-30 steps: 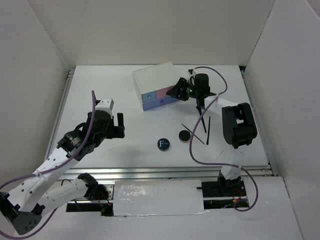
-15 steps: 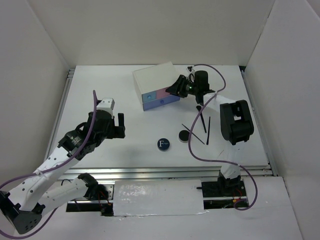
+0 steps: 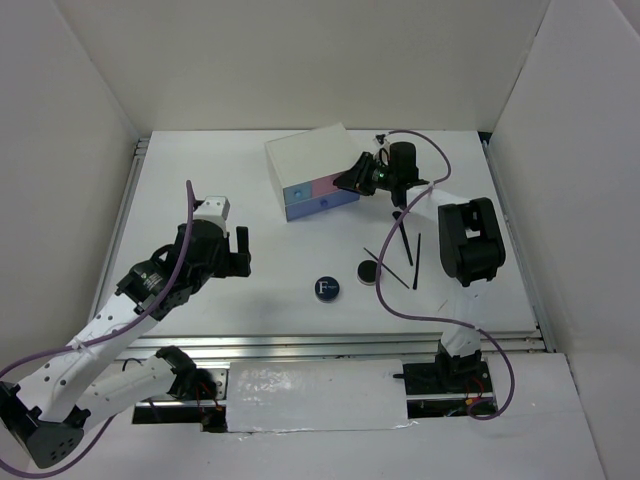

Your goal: Organize the makeup

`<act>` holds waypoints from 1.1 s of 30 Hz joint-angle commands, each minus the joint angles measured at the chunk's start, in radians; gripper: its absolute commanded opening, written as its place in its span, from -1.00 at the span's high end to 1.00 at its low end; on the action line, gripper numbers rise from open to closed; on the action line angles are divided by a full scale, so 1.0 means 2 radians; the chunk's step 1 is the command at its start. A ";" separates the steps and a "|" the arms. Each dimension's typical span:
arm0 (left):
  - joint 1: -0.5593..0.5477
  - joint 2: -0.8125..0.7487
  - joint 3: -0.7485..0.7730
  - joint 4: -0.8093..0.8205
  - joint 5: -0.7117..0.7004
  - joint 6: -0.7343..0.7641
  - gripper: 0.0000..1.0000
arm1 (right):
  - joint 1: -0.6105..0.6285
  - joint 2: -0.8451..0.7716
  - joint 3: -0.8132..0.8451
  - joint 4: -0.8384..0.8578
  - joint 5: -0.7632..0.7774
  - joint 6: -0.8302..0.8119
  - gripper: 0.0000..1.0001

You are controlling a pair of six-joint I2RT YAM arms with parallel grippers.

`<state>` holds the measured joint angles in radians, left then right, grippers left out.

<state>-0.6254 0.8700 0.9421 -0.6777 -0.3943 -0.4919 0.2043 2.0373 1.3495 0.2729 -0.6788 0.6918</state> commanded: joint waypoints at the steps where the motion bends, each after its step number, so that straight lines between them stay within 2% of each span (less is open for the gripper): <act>1: -0.003 0.000 0.000 0.017 0.003 0.015 -0.99 | -0.003 -0.004 0.019 0.023 -0.010 -0.004 0.52; 7: -0.003 -0.001 0.000 0.017 0.002 0.015 -0.99 | -0.002 -0.059 -0.046 0.044 -0.009 -0.008 0.52; 12: -0.002 -0.002 0.000 0.016 0.001 0.014 -0.99 | -0.002 -0.110 -0.132 0.081 -0.012 -0.005 0.49; 17: -0.002 -0.006 -0.001 0.017 0.000 0.014 -0.99 | -0.002 -0.157 -0.186 0.078 -0.013 -0.015 0.49; 25: -0.002 -0.014 -0.002 0.016 -0.002 0.011 -0.99 | -0.003 -0.239 -0.290 0.116 -0.014 -0.006 0.38; 27: -0.002 -0.015 -0.002 0.015 -0.002 0.010 -0.99 | -0.003 -0.253 -0.297 0.109 -0.012 -0.012 0.21; 29: -0.003 -0.015 -0.002 0.016 -0.002 0.010 -0.99 | -0.003 -0.262 -0.301 0.092 -0.009 -0.021 -0.05; 32: -0.002 -0.013 -0.003 0.017 0.002 0.011 -0.99 | -0.004 -0.277 -0.299 0.070 -0.011 -0.033 -0.56; 33: -0.002 -0.012 -0.003 0.017 0.002 0.010 -0.99 | -0.004 -0.288 -0.298 0.064 -0.010 -0.036 -0.60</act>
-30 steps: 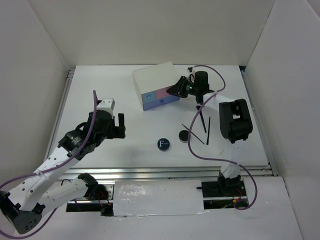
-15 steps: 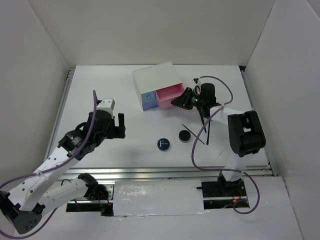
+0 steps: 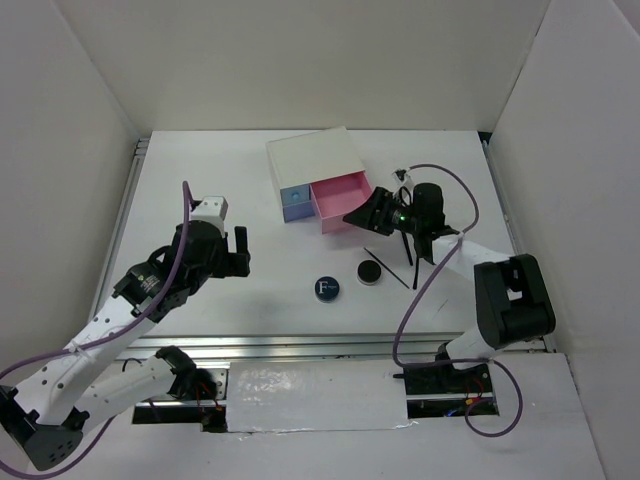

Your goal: Organize the makeup

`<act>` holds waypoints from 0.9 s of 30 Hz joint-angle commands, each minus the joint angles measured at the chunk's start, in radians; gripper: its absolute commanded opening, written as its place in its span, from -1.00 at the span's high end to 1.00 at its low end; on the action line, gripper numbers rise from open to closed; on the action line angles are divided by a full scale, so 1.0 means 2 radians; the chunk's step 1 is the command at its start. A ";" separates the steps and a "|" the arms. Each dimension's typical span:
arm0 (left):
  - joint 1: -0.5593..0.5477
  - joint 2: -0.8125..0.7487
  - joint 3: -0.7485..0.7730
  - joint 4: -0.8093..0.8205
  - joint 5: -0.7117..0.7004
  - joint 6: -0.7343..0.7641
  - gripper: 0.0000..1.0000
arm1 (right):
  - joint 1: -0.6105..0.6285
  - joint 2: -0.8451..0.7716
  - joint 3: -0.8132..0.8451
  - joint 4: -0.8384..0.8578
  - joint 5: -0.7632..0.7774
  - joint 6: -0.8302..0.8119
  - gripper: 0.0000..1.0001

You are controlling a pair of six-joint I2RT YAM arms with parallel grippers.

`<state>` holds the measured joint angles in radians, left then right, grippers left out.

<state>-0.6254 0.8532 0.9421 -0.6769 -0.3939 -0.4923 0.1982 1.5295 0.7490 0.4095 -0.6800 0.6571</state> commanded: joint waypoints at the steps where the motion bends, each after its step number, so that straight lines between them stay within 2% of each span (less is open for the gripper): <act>1: -0.002 -0.001 -0.002 0.019 0.004 0.012 -0.99 | -0.001 -0.041 0.003 -0.011 -0.007 -0.025 -0.70; 5: -0.002 0.019 0.004 0.027 0.032 0.012 -0.99 | -0.001 -0.081 -0.005 -0.063 0.022 -0.032 -0.86; 8: -0.009 0.049 0.011 0.035 0.076 0.004 -0.99 | -0.001 -0.143 -0.029 -0.115 0.078 -0.025 -1.00; 10: -0.027 0.087 0.032 0.023 0.067 -0.018 -0.99 | -0.001 -0.202 -0.042 -0.156 0.115 -0.017 -1.00; 11: -0.066 0.112 0.036 0.026 0.057 -0.027 -0.99 | -0.001 -0.239 -0.042 -0.203 0.154 -0.016 -1.00; 13: -0.115 0.143 0.050 0.026 0.017 -0.061 -0.99 | -0.001 -0.270 -0.037 -0.254 0.181 -0.019 -1.00; 14: -0.158 0.162 0.057 0.026 0.005 -0.073 -0.99 | -0.001 -0.284 -0.033 -0.304 0.197 -0.021 -1.00; 16: -0.196 0.219 0.073 0.032 -0.012 -0.100 -0.99 | 0.001 -0.322 -0.019 -0.352 0.243 -0.024 -1.00; 18: -0.211 0.276 0.085 0.051 -0.012 -0.113 -0.99 | 0.001 -0.357 -0.013 -0.407 0.273 -0.026 -1.00; 24: -0.233 0.391 0.139 0.085 -0.017 -0.119 -0.99 | 0.000 -0.445 -0.029 -0.472 0.289 -0.050 -1.00; 27: -0.233 0.434 0.164 0.101 -0.009 -0.111 -0.99 | -0.001 -0.471 -0.035 -0.490 0.261 -0.066 -1.00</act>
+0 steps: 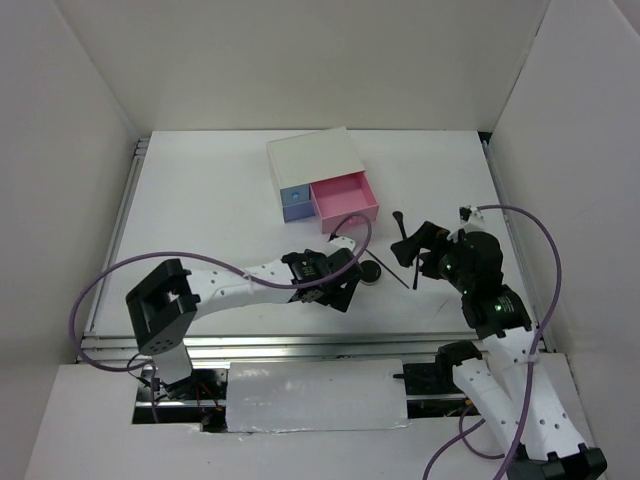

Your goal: Organize the makeup

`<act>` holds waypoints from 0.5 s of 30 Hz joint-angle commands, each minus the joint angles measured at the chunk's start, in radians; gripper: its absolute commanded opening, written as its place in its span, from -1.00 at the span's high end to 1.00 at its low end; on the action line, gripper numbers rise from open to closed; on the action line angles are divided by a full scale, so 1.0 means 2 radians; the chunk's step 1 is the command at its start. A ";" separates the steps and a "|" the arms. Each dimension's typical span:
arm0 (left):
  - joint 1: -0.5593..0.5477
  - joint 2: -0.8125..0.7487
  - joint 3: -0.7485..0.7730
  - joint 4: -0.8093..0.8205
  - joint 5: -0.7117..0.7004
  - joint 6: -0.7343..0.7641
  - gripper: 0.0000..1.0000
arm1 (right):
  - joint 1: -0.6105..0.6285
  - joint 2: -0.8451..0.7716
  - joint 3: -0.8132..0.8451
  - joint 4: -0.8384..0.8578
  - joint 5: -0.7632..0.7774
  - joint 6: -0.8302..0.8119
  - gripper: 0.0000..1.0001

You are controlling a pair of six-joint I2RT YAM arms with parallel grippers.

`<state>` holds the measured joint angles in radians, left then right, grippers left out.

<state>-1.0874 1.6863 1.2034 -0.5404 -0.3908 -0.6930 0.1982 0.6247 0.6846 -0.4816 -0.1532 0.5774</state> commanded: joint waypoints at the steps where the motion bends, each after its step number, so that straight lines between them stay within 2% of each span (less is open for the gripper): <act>1: -0.002 0.027 0.040 0.032 -0.011 -0.010 -0.99 | -0.001 -0.028 -0.003 -0.048 -0.013 -0.027 -1.00; 7: -0.001 0.076 0.059 0.019 -0.045 -0.024 -0.99 | -0.001 -0.058 0.003 -0.058 -0.037 -0.026 -1.00; 15: 0.018 0.100 0.046 0.043 -0.037 -0.025 -0.99 | -0.001 -0.057 0.010 -0.056 -0.055 -0.033 -1.00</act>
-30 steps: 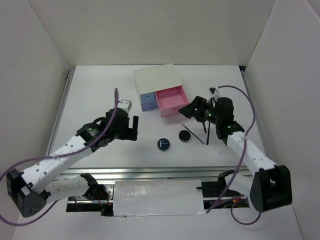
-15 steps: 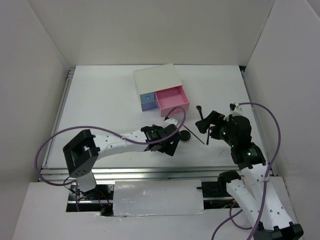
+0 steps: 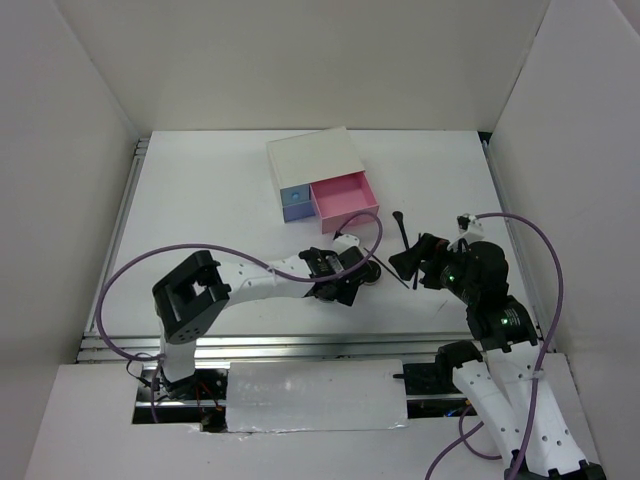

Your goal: Organize the makeup

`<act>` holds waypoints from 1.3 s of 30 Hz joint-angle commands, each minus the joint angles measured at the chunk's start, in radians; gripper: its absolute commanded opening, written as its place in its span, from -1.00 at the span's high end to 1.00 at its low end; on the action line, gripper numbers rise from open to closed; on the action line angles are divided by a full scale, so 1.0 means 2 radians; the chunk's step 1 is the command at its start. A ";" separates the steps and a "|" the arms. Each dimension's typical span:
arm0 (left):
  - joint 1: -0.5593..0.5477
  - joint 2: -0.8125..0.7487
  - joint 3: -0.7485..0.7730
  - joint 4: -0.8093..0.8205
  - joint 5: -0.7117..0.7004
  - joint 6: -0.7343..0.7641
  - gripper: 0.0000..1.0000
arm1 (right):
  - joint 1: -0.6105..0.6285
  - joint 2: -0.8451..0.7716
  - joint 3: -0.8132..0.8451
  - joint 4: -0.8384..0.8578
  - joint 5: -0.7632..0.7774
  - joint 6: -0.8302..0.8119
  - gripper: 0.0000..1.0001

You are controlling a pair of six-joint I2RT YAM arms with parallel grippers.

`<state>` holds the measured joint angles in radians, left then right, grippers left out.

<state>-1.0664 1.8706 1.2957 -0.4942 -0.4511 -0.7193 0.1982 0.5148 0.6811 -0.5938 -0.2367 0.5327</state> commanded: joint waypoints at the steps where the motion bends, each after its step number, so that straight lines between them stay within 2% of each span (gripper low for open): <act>1: 0.009 0.010 0.000 0.022 -0.005 -0.010 -0.99 | 0.000 -0.003 0.012 0.001 -0.014 -0.011 -1.00; 6: 0.014 0.030 -0.006 0.037 0.002 -0.010 -0.96 | 0.000 -0.009 0.011 0.002 -0.017 -0.012 -1.00; 9: 0.015 0.032 -0.014 0.049 0.008 -0.011 -0.83 | -0.001 -0.012 0.011 -0.001 -0.015 -0.012 -1.00; 12: 0.014 0.024 -0.017 0.042 0.002 -0.016 -0.44 | -0.001 -0.016 0.014 -0.003 -0.015 -0.012 -1.00; 13: 0.010 0.017 -0.017 0.036 -0.001 -0.019 -0.13 | 0.000 -0.016 0.015 -0.004 -0.015 -0.012 -0.99; 16: -0.021 -0.032 -0.009 -0.006 -0.035 -0.037 0.13 | 0.000 -0.017 0.016 -0.005 -0.017 -0.012 -1.00; 19: -0.040 -0.088 0.014 -0.043 -0.054 -0.039 0.22 | 0.000 -0.018 0.020 -0.005 -0.017 -0.011 -1.00; 21: -0.041 -0.116 0.044 -0.074 -0.070 -0.035 0.21 | -0.001 -0.017 0.031 -0.008 -0.017 -0.010 -0.99; 23: -0.035 -0.132 0.077 -0.086 -0.101 -0.012 0.11 | 0.000 -0.017 0.041 -0.008 -0.017 -0.009 -1.00; 27: 0.034 -0.118 0.150 -0.092 -0.081 0.046 0.12 | 0.000 -0.010 0.048 0.003 -0.024 -0.003 -1.00; 33: 0.105 -0.030 0.308 -0.092 -0.041 0.126 0.16 | -0.001 0.007 0.056 0.012 -0.030 -0.002 -1.00; 37: 0.119 0.054 0.432 -0.116 -0.050 0.166 0.10 | -0.001 0.015 0.064 0.008 -0.031 -0.009 -1.00; 39: 0.130 0.079 0.465 -0.136 -0.050 0.172 0.07 | 0.000 0.016 0.068 0.005 -0.029 -0.011 -1.00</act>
<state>-0.8185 1.9717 2.1311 -0.7059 -0.5514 -0.4641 0.1982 0.5446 0.7605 -0.5995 -0.2855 0.5285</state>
